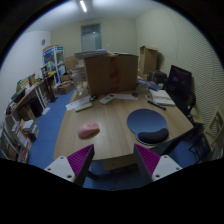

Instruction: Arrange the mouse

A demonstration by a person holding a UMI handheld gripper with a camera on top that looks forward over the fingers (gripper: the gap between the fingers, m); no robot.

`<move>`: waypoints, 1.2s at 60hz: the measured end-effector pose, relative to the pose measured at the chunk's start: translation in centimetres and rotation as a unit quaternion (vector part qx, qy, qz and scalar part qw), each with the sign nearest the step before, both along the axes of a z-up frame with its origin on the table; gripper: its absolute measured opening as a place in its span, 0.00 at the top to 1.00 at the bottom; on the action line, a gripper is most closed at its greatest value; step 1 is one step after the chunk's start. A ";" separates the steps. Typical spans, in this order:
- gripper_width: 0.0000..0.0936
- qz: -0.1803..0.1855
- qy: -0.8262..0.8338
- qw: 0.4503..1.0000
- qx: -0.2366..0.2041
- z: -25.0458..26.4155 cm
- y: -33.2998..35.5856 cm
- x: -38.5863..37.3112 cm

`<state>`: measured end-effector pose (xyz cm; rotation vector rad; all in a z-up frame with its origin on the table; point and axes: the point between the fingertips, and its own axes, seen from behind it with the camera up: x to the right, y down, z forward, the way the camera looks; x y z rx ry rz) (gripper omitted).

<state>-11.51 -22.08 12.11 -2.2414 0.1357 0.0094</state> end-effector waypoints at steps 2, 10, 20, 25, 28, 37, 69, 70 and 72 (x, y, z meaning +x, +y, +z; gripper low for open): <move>0.13 0.007 0.004 1.000 -0.002 -0.2 0.1 0.1; 0.13 0.031 0.019 0.999 -0.003 -1.6 3.3 -1.7; 0.13 0.080 0.046 0.996 -0.019 -4.4 5.3 -5.0; 0.13 0.110 0.061 0.992 -0.031 -6.7 6.2 -7.7; 0.13 0.118 0.073 0.990 -0.038 -8.4 7.0 -9.1; 0.13 0.130 0.095 0.986 -0.050 -11.6 9.3 -11.6; 0.17 0.135 -0.019 0.991 0.003 -13.6 22.8 -14.4; 0.19 0.132 -0.018 0.991 0.004 -13.6 23.0 -14.7; 0.19 0.122 -0.017 0.992 0.008 -13.6 23.5 -14.6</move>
